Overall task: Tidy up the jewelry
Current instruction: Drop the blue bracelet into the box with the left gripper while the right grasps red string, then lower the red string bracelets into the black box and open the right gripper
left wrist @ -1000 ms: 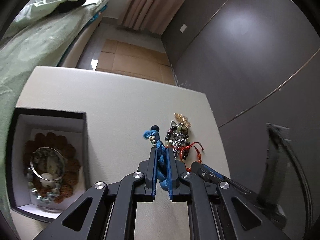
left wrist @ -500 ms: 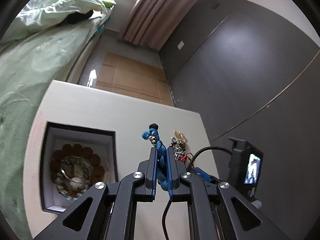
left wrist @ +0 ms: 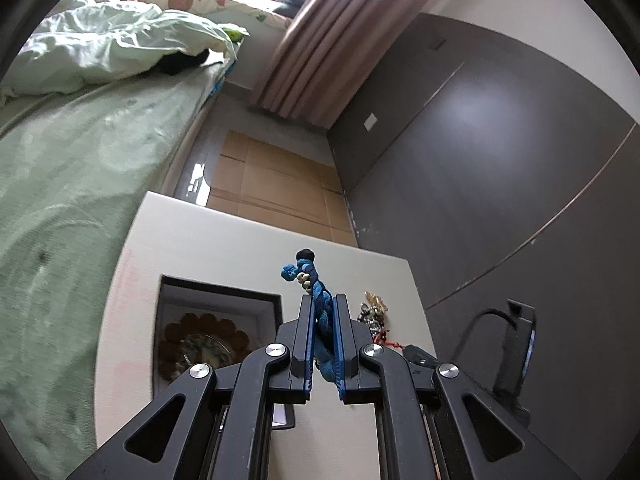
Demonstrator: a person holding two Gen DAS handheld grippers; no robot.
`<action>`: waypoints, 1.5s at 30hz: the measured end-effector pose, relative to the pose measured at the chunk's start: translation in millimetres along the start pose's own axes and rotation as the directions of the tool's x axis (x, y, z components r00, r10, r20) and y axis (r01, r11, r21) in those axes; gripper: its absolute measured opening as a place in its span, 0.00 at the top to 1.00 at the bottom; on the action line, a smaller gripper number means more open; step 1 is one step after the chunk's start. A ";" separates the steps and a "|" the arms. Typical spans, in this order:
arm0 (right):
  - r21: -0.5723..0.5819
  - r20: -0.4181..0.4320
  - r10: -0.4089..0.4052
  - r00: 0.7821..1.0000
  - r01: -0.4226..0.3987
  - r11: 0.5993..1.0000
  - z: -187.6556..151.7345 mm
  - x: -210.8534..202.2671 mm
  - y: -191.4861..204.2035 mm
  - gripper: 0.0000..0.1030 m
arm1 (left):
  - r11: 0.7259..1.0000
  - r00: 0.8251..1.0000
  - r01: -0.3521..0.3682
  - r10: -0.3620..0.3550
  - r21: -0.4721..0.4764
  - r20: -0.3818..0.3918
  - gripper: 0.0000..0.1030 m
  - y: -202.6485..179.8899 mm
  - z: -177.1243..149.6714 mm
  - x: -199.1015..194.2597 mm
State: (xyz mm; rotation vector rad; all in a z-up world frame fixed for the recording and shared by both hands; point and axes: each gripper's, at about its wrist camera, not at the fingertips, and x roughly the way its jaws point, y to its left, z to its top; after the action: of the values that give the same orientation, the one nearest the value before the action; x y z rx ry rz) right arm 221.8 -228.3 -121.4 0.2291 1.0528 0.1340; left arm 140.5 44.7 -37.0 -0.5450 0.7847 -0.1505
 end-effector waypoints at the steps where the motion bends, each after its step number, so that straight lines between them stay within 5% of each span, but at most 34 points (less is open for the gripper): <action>1: 0.002 0.006 0.012 1.000 -0.012 1.000 0.3 -2.1 0.7 0.93 | 1.000 1.000 -0.001 0.001 -0.002 0.005 0.92 0.7 2.3 -1.7; 9: -0.006 0.063 0.113 0.992 -0.113 0.994 -3.0 -22.8 15.5 0.93 | 1.000 0.999 -0.028 0.028 -0.009 0.024 0.92 14.3 11.4 -11.9; 18: -0.040 0.116 0.233 0.966 -0.230 0.972 -2.7 -41.1 46.2 0.93 | 0.994 0.993 -0.109 0.109 0.006 -0.052 0.88 29.1 10.5 -1.1; 20: -0.046 0.124 0.272 0.954 -0.269 0.962 -4.3 -44.4 52.7 0.93 | 0.991 0.988 -0.131 0.131 0.006 -0.083 0.74 33.4 9.5 4.8; 22: -0.059 0.133 0.307 0.942 -0.302 0.951 -5.6 -46.8 61.4 0.93 | 0.991 0.988 -0.132 0.131 -0.007 -0.078 0.44 39.0 8.9 4.3; 23: -0.068 0.137 0.326 0.936 -0.319 0.945 -6.4 -48.4 66.7 0.93 | 0.991 0.989 -0.135 0.134 -0.011 -0.064 0.42 40.3 9.2 1.3; 41: -0.144 0.121 0.572 0.811 -0.556 0.819 -18.9 -41.6 135.1 0.93 | 0.982 0.986 -0.165 0.164 -0.090 -0.026 0.41 62.3 16.7 -12.4; 44: -0.165 0.085 0.560 0.824 -0.543 0.824 -20.7 -35.3 148.5 0.91 | 0.983 0.986 -0.164 0.162 -0.087 -0.027 0.41 62.4 16.9 -12.1; 45: -0.167 0.057 0.552 0.832 -0.537 0.827 -21.0 -31.3 152.5 0.81 | 0.983 0.987 -0.162 0.161 -0.085 -0.028 0.41 62.3 16.7 -12.0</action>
State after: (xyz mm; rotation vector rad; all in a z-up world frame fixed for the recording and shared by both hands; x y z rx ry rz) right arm 188.2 -84.9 -66.7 0.3998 0.8442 0.7109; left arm 139.5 108.5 -52.0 -0.5599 0.8556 0.0278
